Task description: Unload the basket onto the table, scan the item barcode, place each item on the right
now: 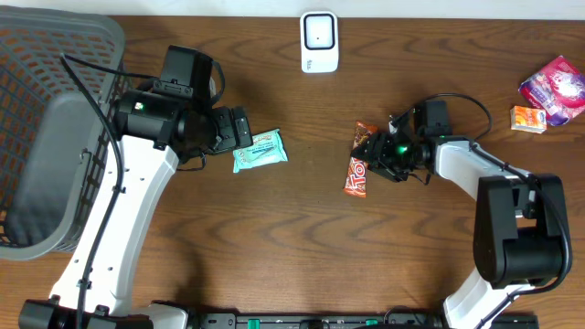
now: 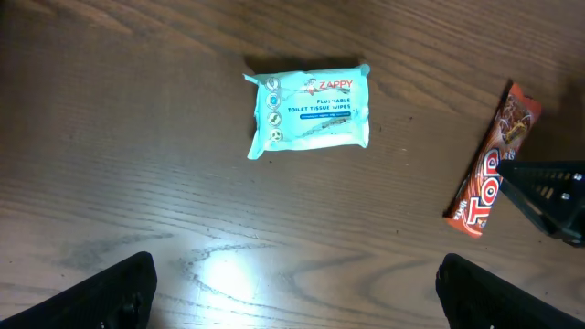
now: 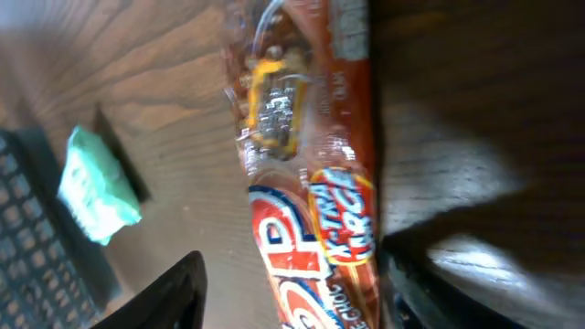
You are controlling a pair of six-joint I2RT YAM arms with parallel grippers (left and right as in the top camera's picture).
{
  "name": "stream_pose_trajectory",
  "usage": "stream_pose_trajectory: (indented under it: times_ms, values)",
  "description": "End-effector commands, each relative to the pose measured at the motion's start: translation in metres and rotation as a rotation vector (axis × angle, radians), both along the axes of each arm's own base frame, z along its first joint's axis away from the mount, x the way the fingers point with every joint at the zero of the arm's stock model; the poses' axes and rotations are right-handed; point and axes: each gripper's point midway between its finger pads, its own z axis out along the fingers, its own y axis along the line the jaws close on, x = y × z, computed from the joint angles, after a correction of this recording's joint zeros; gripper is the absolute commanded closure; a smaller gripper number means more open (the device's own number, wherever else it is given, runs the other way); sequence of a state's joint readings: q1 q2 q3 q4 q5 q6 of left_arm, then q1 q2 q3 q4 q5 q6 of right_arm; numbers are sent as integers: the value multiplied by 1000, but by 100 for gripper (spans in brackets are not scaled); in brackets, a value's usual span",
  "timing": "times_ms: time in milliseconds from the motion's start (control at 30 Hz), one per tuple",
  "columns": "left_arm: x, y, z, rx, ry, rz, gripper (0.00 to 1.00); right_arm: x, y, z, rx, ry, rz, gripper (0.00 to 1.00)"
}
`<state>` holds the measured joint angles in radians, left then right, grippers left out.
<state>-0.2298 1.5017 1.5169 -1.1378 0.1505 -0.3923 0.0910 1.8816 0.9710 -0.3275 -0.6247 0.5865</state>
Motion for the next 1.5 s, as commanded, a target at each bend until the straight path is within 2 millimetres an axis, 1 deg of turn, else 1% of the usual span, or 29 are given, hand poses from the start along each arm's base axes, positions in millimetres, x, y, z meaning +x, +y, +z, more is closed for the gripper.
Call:
stream_pose_trajectory:
  times_ms: [0,100,167,267,467,533,567,667,767,833,867,900,933,967,1100,1167,1233,1300,1467]
  values:
    - [1,2,1,9,-4,2,2,-43,-48,-78,-373,209,-135,46]
    - [1,2,1,9,-5,2,2,-44,-54,-83,-443,203,-174,57]
    - [1,2,1,9,-5,2,2,-44,-50,-84,-442,191,-163,60]
    - [1,2,1,9,-4,2,2,-45,-44,-84,-443,185,-149,62]
    - [1,2,1,9,-5,2,2,-46,-41,-84,-460,190,-166,62]
    - [1,2,1,9,-4,2,2,-47,-39,-85,-464,191,-170,54]
    - [1,2,1,9,-5,2,2,-47,-38,-85,-468,189,-167,52]
    - [1,2,1,9,-4,2,2,-49,-38,-85,-499,182,-158,52]
    - [1,2,1,9,-5,2,2,-51,-38,-86,-527,178,-151,59]
    - [1,2,1,9,-4,2,2,-51,-38,-86,-530,177,-149,67]
    - [1,2,1,9,-5,2,2,-51,-38,-86,-530,177,-149,73]
    - [1,2,1,9,-4,2,3,-51,-38,-86,-530,177,-149,82]
    - [1,2,1,9,-5,2,2,-51,-38,-86,-530,177,-149,95]
    - [1,2,1,9,-5,2,2,-51,-38,-86,-530,177,-149,99]
    - [1,2,1,9,-4,2,2,-49,-31,-83,-466,190,-145,99]
    - [1,2,1,9,-5,2,2,-44,-22,-76,-390,189,-139,99]
    - [1,2,1,9,-4,2,2,-31,-8,-62,-277,149,-107,99]
    - [1,2,1,9,-5,2,2,-15,4,-41,-162,93,-78,99]
    - [1,2,1,9,-5,2,2,27,15,15,14,-62,-67,99]
